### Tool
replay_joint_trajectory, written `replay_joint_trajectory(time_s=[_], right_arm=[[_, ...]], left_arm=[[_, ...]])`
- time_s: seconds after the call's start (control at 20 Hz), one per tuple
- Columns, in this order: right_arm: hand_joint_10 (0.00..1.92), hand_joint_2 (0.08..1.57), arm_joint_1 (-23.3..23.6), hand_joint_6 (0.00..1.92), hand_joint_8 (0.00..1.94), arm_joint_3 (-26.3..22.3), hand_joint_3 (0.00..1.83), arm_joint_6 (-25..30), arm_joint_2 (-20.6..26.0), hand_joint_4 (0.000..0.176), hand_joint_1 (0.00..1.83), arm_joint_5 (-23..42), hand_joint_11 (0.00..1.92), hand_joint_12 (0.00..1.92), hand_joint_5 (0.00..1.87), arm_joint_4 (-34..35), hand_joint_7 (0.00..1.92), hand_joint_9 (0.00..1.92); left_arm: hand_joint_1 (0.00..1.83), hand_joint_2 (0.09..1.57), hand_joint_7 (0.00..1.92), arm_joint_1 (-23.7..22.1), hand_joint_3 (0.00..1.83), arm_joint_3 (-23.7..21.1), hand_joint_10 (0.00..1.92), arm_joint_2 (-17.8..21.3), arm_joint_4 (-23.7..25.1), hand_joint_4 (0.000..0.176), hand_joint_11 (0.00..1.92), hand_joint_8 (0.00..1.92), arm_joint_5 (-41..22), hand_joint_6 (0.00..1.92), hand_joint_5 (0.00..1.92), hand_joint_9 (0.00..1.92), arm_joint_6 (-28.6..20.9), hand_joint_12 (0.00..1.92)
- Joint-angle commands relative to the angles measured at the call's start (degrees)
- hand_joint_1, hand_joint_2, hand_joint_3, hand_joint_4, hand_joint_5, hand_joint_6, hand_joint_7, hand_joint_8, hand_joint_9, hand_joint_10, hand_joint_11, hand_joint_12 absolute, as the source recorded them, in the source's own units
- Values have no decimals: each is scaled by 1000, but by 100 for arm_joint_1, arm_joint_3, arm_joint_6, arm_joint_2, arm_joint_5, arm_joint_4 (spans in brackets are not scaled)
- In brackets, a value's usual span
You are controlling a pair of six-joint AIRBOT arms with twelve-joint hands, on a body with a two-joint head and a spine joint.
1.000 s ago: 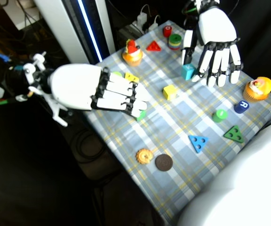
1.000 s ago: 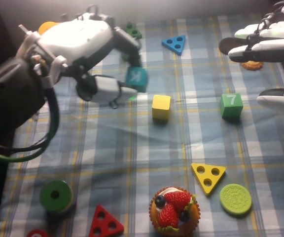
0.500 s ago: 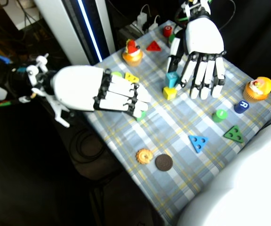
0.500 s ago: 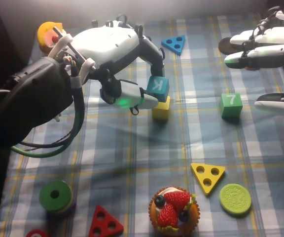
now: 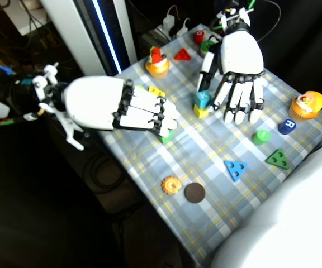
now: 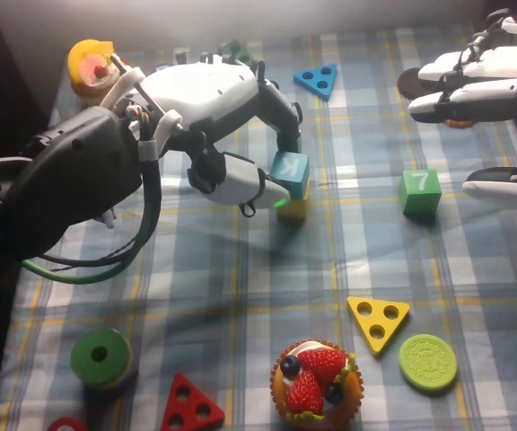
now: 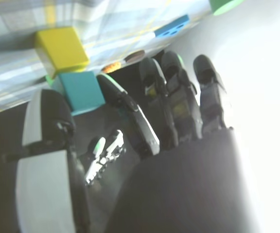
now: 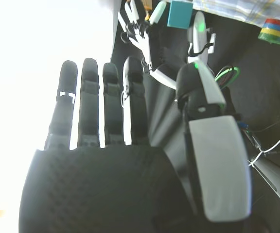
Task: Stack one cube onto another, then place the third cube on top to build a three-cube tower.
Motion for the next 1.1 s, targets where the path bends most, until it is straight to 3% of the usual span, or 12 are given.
replay_joint_trajectory(time_s=[0.0,0.35,1.05], right_arm=[[2,1223,76,0,1,19,0,34,-11,0,662,661,0,1018,545,152,393,367],[0,1224,76,1,0,19,0,42,-10,0,674,660,0,1009,546,152,389,362],[4,1222,76,2,2,20,0,48,-10,0,685,658,0,1019,544,153,393,367]], left_arm=[[1031,1084,592,-56,2,28,1,-38,98,176,0,1,-542,890,1029,437,1,441],[1021,1095,585,-55,1,50,0,-53,67,176,0,3,-510,936,999,445,5,591],[1013,1101,566,-55,0,60,1,-74,63,176,0,2,-488,959,984,428,8,560]])
